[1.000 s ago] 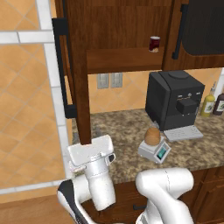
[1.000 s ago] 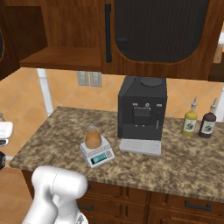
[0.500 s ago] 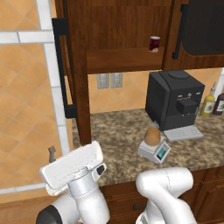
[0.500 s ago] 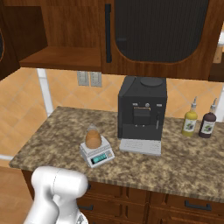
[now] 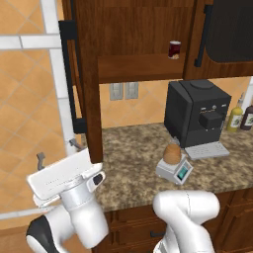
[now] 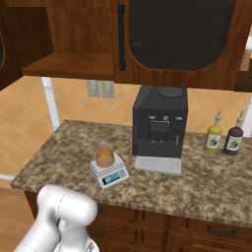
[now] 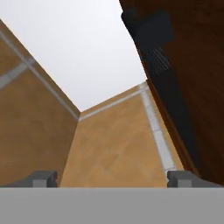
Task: Pick the honey bottle and place it on the digital scale for weighing, and close the cabinet.
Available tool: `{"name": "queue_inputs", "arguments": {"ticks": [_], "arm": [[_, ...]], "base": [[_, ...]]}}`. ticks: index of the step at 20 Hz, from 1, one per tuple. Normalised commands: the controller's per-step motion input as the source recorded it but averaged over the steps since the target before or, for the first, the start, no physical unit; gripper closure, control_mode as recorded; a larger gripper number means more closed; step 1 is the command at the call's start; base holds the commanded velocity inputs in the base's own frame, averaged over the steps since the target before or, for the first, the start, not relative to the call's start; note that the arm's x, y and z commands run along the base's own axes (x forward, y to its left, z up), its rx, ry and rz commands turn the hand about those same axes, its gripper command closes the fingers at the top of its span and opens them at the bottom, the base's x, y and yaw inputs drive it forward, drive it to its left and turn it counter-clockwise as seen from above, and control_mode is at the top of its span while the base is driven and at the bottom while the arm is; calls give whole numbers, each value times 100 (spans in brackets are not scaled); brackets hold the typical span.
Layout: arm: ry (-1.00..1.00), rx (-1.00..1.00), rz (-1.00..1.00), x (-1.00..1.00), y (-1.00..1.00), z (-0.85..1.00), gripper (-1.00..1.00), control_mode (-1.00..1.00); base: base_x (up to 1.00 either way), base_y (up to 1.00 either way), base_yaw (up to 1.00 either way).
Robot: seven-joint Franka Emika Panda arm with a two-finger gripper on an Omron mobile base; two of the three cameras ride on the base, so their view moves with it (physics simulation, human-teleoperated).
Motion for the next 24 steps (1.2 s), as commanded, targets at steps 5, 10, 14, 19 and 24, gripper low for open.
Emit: {"name": "queue_inputs", "arguments": {"ticks": [5,10,14,19,24], "arm": [[-21,49,-8,12,2,14,-100,-100],[-20,44,-11,11,0,35,-100,-100],[-18,40,-12,14,-1,52,-100,-100],[-1,28,-14,18,-14,67,-100,-100],[29,5,-29,9,-17,76,-100,-100]], "base": [[0,0,0],[0,0,0],[0,0,0],[0,0,0],[0,0,0]]}}
